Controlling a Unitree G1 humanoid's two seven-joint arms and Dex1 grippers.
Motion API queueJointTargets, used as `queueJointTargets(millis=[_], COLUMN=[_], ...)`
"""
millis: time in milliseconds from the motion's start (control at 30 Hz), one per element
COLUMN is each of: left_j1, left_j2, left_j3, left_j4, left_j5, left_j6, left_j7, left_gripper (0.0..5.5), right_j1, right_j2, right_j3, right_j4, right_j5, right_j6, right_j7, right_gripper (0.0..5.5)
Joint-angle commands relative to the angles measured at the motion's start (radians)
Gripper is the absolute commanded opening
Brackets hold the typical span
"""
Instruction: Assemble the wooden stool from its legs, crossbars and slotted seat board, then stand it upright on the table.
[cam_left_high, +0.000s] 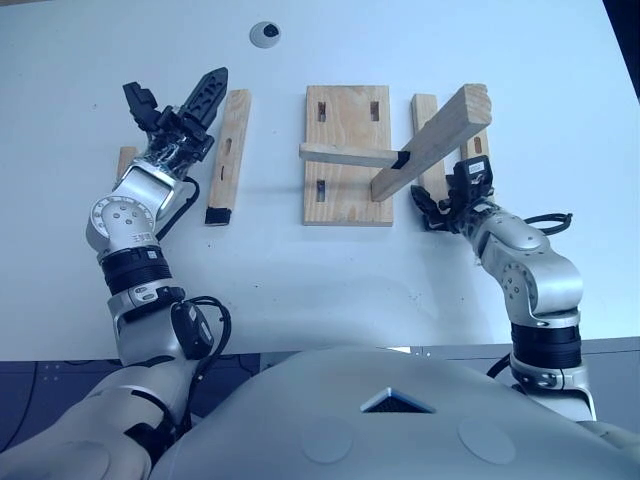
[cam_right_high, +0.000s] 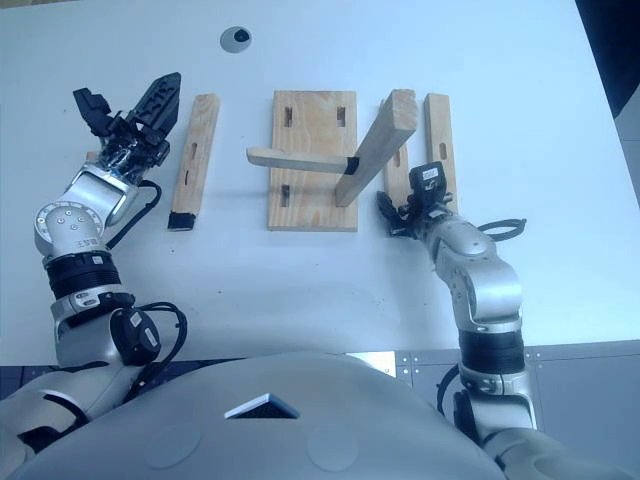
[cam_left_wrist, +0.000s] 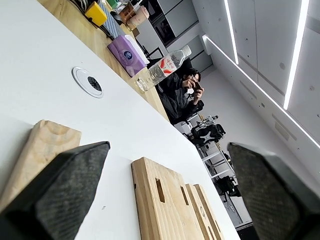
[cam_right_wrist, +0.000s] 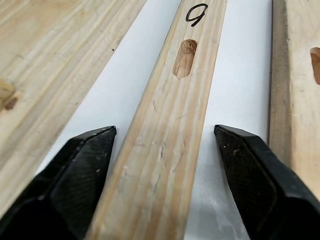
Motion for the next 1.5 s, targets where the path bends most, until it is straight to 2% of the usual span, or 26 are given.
queueJointTargets(millis=[33,167,300,367,467,533,600,767,900,1000,1100,1433,1500], left_j1=[-0.002,-0.009,-0.018,-0.038,-0.065,-0.112,-0.158,-0.343,-0.445,-0.463,-0.463,-0.46,-0.45], left_j2=[0.004,0.001,0.015,0.029,0.078,0.113,0.135,0.136,0.071,0.013,-0.017,-0.032,-0.03], left_j3=[0.001,-0.009,-0.05,-0.089,-0.188,-0.228,-0.256,-0.245,-0.188,-0.164,-0.172,-0.176,-0.18], left_j4=[0.007,0.004,-0.017,-0.04,-0.09,-0.149,-0.193,-0.197,-0.198,-0.216,-0.25,-0.301,-0.304], left_j5=[0.009,0.017,0.065,0.131,0.274,0.282,0.26,0.069,-0.132,-0.237,-0.283,-0.353,-0.347], left_j6=[-0.012,-0.022,-0.058,-0.114,-0.229,-0.224,-0.214,-0.066,0.092,0.155,0.186,0.181,0.17], left_j7=[0.007,0.007,0.005,0.021,-0.001,-0.055,-0.124,-0.29,-0.237,-0.17,-0.128,-0.102,-0.111], left_gripper=[4.33,4.33,4.33,4.33,4.33,4.33,4.33,4.33,4.33,4.33,4.33,4.33,4.01], right_j1=[0.007,-0.009,-0.021,-0.047,-0.198,-0.35,-0.451,-0.661,-0.773,-0.789,-0.774,-0.754,-0.753], right_j2=[-0.07,-0.082,-0.04,0.033,0.139,0.104,0.057,0.011,-0.013,-0.02,-0.023,-0.024,-0.031], right_j3=[0.099,0.128,0.096,0.017,-0.193,-0.283,-0.314,-0.331,-0.357,-0.354,-0.321,-0.27,-0.265], right_j4=[0.02,0.041,0.056,0.044,0.048,0.122,0.193,0.285,0.283,0.248,0.215,0.192,0.183], right_j5=[-0.135,-0.203,-0.189,-0.112,0.073,0.145,0.185,0.41,0.614,0.718,0.735,0.77,0.781], right_j6=[-0.012,-0.029,-0.043,-0.073,-0.128,-0.212,-0.269,-0.246,-0.107,-0.018,0.017,0.074,0.096], right_j7=[-0.032,-0.034,-0.036,-0.04,-0.027,0.038,0.126,0.435,0.557,0.571,0.568,0.583,0.588], right_gripper=[2.92,2.18,2.12,2.11,2.01,2.0,2.0,2.0,2.0,2.0,2.0,2.0,2.0])
